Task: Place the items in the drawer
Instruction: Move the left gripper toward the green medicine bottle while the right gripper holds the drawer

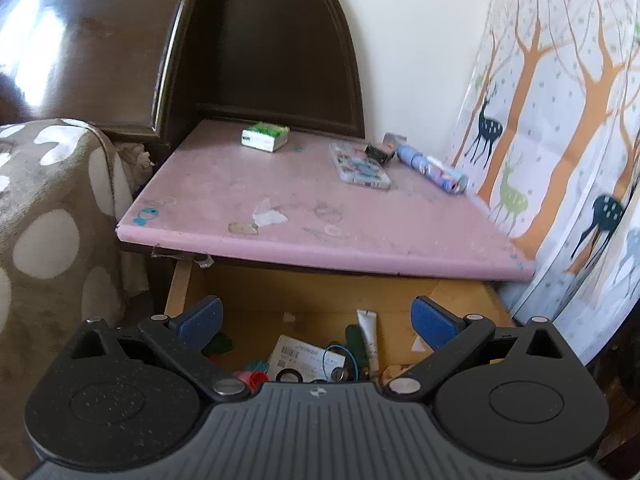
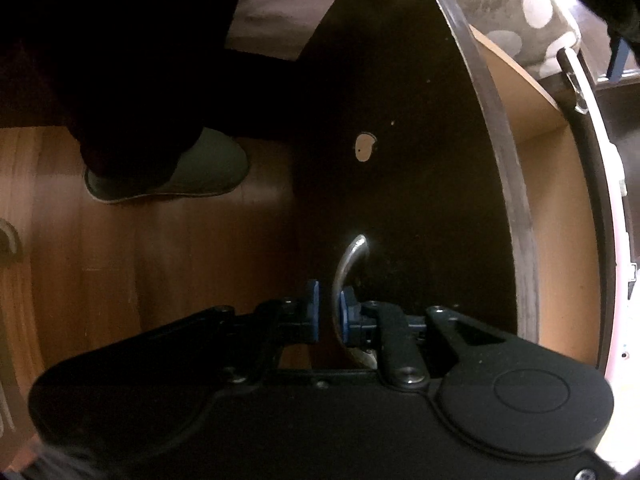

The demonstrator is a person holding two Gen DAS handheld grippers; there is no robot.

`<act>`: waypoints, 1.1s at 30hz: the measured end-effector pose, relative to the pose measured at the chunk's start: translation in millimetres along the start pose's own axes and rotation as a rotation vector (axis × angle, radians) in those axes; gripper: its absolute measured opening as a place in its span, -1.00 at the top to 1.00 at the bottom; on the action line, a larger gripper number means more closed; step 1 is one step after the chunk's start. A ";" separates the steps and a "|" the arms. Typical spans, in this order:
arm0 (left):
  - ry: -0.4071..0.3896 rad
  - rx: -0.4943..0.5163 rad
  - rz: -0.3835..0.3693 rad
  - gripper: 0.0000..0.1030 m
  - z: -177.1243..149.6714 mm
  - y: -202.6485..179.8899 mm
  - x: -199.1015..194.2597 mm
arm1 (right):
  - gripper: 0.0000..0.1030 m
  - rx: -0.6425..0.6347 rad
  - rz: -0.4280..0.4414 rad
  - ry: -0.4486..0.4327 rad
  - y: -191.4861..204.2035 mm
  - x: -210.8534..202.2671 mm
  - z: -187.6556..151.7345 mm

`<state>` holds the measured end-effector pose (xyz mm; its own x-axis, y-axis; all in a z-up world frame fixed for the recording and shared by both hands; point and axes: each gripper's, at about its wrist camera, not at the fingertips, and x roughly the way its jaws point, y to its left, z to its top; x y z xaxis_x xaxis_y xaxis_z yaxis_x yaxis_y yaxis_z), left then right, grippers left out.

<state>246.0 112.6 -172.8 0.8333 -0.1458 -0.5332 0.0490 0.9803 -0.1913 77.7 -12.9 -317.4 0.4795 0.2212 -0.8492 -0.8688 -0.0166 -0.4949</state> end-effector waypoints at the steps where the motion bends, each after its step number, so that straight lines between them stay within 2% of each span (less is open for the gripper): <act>1: 0.000 0.011 0.003 -0.97 -1.0 -2.4 0.9 | 0.60 0.006 -0.002 -0.007 0.4 -0.6 -0.9; 4: -0.006 0.031 0.006 -0.97 -2.2 -9.7 3.2 | 0.39 0.018 -0.009 -0.032 9.0 2.5 -3.5; 8: -0.007 0.023 -0.022 -0.97 -0.9 -21.0 6.4 | 0.26 0.039 -0.020 -0.045 13.4 -4.7 -1.7; 10: -0.004 0.020 -0.031 -0.97 0.8 -28.8 9.7 | -0.01 0.034 -0.022 -0.054 13.7 -19.0 -2.5; 11: 0.000 0.017 -0.032 -0.97 1.6 -32.6 11.9 | -0.07 0.030 -0.024 -0.059 13.2 -27.8 -2.7; 15: 0.032 0.002 -0.002 -0.97 12.8 -48.8 27.8 | -0.27 0.033 -0.029 -0.068 16.3 -33.3 -3.1; 18: 0.041 0.052 0.037 -0.97 30.7 -63.3 44.5 | -0.46 0.037 -0.032 -0.074 19.5 -32.8 -3.3; 24: 0.073 0.164 0.092 -0.97 77.8 -92.2 96.4 | -0.51 0.038 -0.026 -0.090 20.6 -30.8 -4.5; 29: 0.116 0.205 0.116 -0.97 111.9 -107.0 148.5 | -0.50 0.021 -0.018 -0.093 17.6 -34.3 -6.5; 33: 0.120 0.255 0.135 -0.97 135.0 -121.4 188.7 | -0.50 0.014 -0.018 -0.096 17.3 -34.0 -7.4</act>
<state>471.6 -15.9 -138.9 0.7715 -0.0116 -0.6361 0.0912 0.9915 0.0924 47.2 -27.9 -298.5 0.4815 0.3136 -0.8184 -0.8622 0.0018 -0.5066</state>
